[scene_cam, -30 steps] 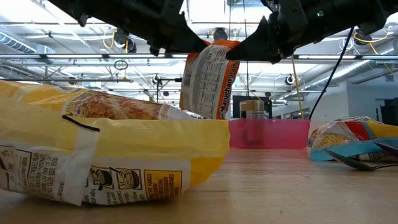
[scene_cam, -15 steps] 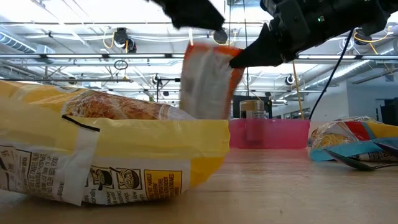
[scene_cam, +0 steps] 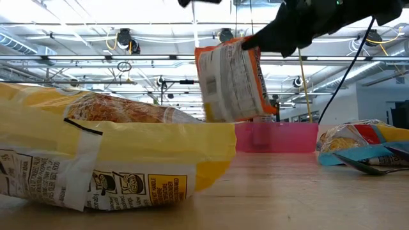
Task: Pick & Place Food Item
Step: Put the orange noodle pack into the white bin
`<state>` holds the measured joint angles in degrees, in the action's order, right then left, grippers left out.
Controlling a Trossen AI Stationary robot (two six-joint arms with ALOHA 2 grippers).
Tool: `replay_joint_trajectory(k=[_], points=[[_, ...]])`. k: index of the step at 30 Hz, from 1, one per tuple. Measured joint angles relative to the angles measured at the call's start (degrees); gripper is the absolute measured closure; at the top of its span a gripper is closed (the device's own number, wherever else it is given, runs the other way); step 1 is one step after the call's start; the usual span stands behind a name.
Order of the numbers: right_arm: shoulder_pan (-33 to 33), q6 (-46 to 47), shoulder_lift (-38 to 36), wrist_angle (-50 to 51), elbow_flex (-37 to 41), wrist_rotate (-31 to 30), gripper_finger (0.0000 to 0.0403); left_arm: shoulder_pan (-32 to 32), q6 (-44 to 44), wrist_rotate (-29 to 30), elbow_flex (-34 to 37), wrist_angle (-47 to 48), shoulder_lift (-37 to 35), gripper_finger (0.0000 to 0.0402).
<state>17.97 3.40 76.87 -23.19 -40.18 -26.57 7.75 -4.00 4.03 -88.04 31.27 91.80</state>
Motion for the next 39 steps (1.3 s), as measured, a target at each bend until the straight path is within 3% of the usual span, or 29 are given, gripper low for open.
replay_joint_trajectory(k=[4,13,17,26,39], points=[[-0.06,-0.97,-0.16,0.38,0.0,1.39,0.0403,-1.38,1.35,-4.4,-0.04,0.72,2.51,0.0183],[-0.15,-1.32,-0.12,2.43,-0.02,2.96,0.0403,-2.06,-2.93,-2.51,-0.77,0.56,7.95,0.0183],[-0.52,-1.52,-0.12,2.01,-0.02,7.32,0.0403,-2.25,-3.12,-2.51,-4.4,3.28,11.39,0.0183],[-0.5,-2.17,-0.12,2.11,-0.02,7.28,0.0403,-3.3,-1.82,-8.42,-14.89,13.88,19.55,0.0183],[-0.5,-3.04,-0.12,1.58,-0.02,7.23,0.0403,-5.06,0.19,-9.07,-16.54,19.75,20.76,0.0184]])
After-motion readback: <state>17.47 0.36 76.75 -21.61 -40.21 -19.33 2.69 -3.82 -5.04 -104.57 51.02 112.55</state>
